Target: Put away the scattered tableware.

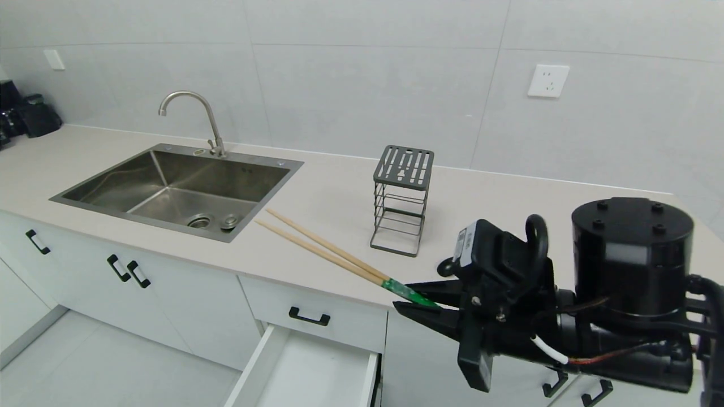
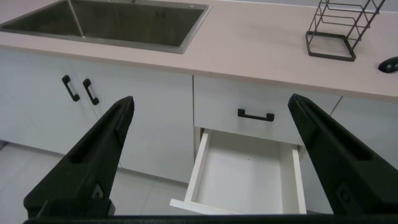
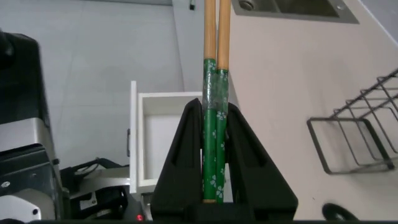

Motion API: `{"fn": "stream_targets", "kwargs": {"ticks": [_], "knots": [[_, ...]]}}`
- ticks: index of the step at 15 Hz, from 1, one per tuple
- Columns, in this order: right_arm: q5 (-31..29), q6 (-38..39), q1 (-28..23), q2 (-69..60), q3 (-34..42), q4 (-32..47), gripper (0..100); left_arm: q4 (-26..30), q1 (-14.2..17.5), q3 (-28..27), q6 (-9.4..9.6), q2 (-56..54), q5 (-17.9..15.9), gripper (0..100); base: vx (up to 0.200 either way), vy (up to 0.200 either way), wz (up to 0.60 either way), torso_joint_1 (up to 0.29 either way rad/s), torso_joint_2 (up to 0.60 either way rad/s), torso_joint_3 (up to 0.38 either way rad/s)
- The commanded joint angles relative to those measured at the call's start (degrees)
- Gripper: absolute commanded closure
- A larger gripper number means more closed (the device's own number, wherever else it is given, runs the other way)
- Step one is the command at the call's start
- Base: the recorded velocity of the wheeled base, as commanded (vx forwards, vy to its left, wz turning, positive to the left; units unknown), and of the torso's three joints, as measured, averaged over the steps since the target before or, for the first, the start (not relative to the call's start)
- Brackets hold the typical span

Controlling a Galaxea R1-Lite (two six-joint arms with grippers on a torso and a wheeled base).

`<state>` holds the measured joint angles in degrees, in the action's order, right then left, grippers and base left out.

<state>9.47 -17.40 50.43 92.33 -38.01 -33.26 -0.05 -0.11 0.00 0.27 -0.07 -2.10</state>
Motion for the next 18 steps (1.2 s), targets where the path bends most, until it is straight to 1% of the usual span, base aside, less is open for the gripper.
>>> {"fn": "stream_targets", "kwargs": {"ticks": [1,2,4,7,10,13,15,18], "knots": [[-6.57,0.08,4.06,2.77,-0.05,0.65,100,-0.04,0.02,0.0,0.0,0.07,-0.01,0,0.0,0.0,0.6,0.002,0.0,0.002],[-10.88,0.35,8.72,4.35,-0.57,2.32,100,-0.04,0.02,0.0,0.0,0.07,0.08,0,0.0,0.0,0.0,0.0,0.0,0.0],[-11.14,0.43,10.48,5.75,-1.63,1.88,100,-0.04,0.02,0.0,0.0,0.07,0.08,0,0.0,0.0,0.0,0.0,0.0,0.0],[-11.14,0.7,10.48,6.98,-3.3,1.88,100,-0.04,0.02,0.0,0.0,0.07,-0.01,0,0.0,0.0,0.0,0.0,0.0,0.0],[-10.7,0.78,11.27,12.79,-8.84,1.88,100,-0.04,0.02,0.0,0.0,0.07,-0.01,0,0.0,0.0,0.0,0.0,0.0,0.0],[-10.88,0.7,11.88,15.69,-10.33,2.23,100,-0.04,0.02,0.0,0.0,0.07,-0.01,0,0.0,0.0,0.0,0.0,0.0,0.0],[-10.88,0.61,12.67,17.27,-11.65,2.67,100,-0.04,0.02,0.0,0.0,0.07,0.08,0,0.0,0.0,0.0,-0.119,0.25,0.134],[-11.05,0.61,12.76,18.15,-11.38,3.55,100,-0.04,0.02,0.0,0.0,0.07,0.08,0,0.0,0.0,0.0,-0.18,0.38,0.185]]}}
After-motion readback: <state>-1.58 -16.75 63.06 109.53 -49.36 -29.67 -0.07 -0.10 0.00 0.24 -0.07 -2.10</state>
